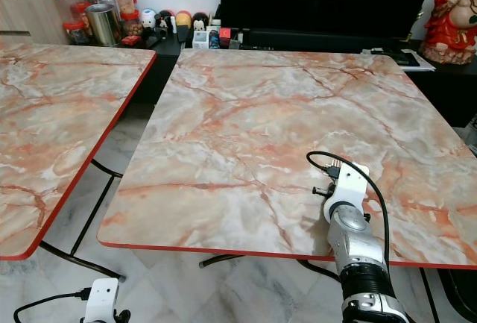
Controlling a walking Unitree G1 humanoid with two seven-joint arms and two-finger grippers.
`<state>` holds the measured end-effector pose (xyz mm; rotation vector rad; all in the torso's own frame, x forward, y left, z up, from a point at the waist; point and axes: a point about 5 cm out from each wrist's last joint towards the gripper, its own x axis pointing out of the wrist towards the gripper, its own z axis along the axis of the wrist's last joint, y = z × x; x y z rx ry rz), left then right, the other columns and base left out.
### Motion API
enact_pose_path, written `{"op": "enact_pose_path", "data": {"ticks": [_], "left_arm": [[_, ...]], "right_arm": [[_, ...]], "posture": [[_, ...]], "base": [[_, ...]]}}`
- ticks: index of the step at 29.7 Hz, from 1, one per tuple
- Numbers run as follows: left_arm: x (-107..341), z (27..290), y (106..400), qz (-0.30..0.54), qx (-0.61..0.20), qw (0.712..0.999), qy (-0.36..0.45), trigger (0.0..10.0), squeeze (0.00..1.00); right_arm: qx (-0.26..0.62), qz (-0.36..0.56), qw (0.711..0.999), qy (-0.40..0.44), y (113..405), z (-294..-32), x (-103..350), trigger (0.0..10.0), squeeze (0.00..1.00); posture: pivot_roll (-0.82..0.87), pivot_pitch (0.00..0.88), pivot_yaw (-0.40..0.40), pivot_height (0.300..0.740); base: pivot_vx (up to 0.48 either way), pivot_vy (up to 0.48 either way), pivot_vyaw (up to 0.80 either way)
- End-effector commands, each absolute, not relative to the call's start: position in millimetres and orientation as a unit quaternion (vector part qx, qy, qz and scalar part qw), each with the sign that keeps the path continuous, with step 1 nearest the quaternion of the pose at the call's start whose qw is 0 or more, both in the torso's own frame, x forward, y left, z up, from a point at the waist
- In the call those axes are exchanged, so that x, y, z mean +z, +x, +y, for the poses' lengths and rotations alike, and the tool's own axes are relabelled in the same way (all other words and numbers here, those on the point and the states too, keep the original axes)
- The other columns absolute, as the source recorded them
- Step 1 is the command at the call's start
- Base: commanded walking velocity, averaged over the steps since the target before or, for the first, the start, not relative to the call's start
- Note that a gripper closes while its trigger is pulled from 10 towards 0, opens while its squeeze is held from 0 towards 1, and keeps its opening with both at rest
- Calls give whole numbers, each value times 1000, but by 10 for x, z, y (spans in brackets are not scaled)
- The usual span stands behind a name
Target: Setting the table
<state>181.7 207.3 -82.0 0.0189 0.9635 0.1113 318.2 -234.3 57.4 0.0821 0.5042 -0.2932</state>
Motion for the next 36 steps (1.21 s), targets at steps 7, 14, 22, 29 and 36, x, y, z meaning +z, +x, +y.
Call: {"op": "enact_pose_path", "data": {"ticks": [7, 14, 22, 29, 36], "left_arm": [[-852, 2097, 1750, 478, 70, 876, -7, 10000, 0], [-866, 2088, 1727, 482, 91, 871, -7, 10000, 0], [-874, 2069, 1719, 485, 101, 869, -10, 10000, 0], [-880, 2074, 1701, 485, 103, 868, -11, 10000, 0], [-893, 2124, 1648, 489, 105, 866, -11, 10000, 0]], "right_arm": [[-122, 273, 953, 48, 3168, -2244, 488, 0, 0], [-34, 224, 974, 19, 3300, -1934, 639, 10000, 0], [-18, 136, 991, 1, 3430, -1852, 929, 10000, 0], [-24, 66, 998, 4, 3508, -1861, 1197, 10000, 0], [-26, 37, 999, -3, 3521, -1852, 1273, 10000, 0]], "posture": [[22, 0, -21, 728], [26, 0, -25, 728], [28, 0, -25, 728], [28, 0, -25, 728], [32, 0, -27, 728]], "base": [[0, 0, 0], [0, 0, 0], [0, 180, 0], [0, 480, 0], [0, 480, 0]]}}
